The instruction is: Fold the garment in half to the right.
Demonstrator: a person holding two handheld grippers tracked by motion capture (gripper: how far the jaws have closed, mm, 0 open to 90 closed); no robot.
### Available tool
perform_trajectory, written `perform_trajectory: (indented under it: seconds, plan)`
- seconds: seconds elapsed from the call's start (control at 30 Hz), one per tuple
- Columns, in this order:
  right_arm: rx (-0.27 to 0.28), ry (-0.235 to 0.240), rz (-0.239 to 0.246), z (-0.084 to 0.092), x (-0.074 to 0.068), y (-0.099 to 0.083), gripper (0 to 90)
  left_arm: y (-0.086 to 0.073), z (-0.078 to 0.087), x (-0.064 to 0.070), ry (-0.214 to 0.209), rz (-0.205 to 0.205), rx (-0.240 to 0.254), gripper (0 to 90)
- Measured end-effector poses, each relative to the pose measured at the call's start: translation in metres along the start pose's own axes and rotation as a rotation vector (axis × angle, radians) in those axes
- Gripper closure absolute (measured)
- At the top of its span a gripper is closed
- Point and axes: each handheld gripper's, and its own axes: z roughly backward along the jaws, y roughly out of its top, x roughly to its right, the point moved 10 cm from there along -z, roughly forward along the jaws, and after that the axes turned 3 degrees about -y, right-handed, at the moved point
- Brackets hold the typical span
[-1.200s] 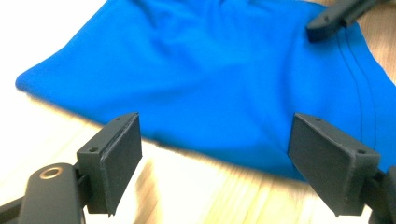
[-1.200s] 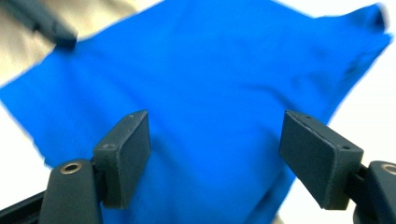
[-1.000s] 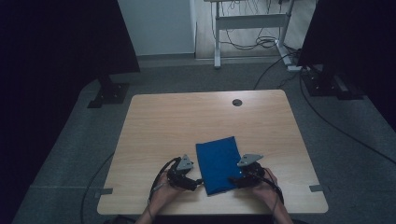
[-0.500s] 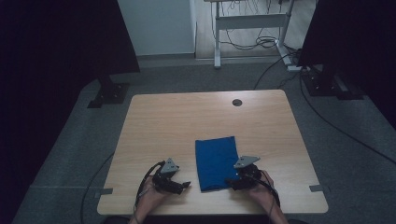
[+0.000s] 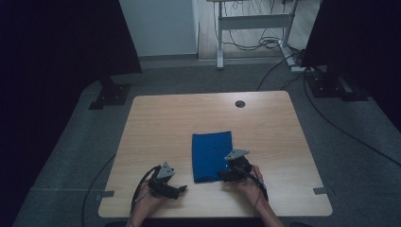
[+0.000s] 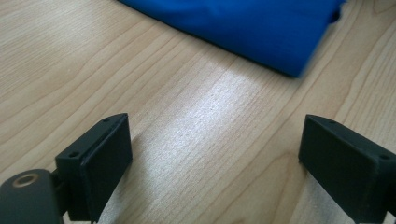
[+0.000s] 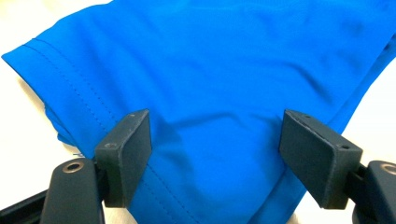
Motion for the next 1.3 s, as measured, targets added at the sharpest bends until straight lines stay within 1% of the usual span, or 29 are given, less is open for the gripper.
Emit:
perform_trajectory:
  seconds: [0.2,0.4,0.57,0.7,0.83,0.9,0.97,1.2,1.3]
  plan:
    - [-0.002,-0.017,-0.017,-0.015,0.006,0.014,25.1,-0.002,0.001,-0.002,0.003,0.002,-0.004,6.9]
    - [0.004,-0.003,-0.005,-0.024,0.012,0.022,25.1,-0.002,0.002,-0.003,0.003,0.003,-0.005,6.4]
    - [0.004,0.015,0.013,-0.031,0.018,0.029,25.0,-0.002,0.002,-0.003,0.003,0.004,-0.006,6.2]
    - [0.007,0.017,0.011,-0.033,0.019,0.031,24.7,-0.002,0.002,-0.003,0.003,0.003,-0.006,6.2]
    - [0.009,0.032,-0.009,-0.030,0.019,0.031,18.1,-0.002,0.002,-0.003,0.003,0.003,-0.006,6.2]
    - [0.024,0.036,-0.012,-0.026,0.019,0.032,16.7,-0.002,0.002,-0.003,0.003,0.004,-0.006,6.1]
    - [0.036,0.036,-0.007,-0.020,0.019,0.033,14.9,-0.002,0.001,-0.003,0.004,0.004,-0.006,5.9]
    - [0.043,0.040,0.017,-0.004,0.020,0.031,9.2,-0.002,0.001,-0.004,0.005,0.005,-0.007,5.6]
    - [0.048,0.037,0.025,0.003,0.020,0.030,8.4,-0.002,0.001,-0.004,0.006,0.005,-0.008,5.3]
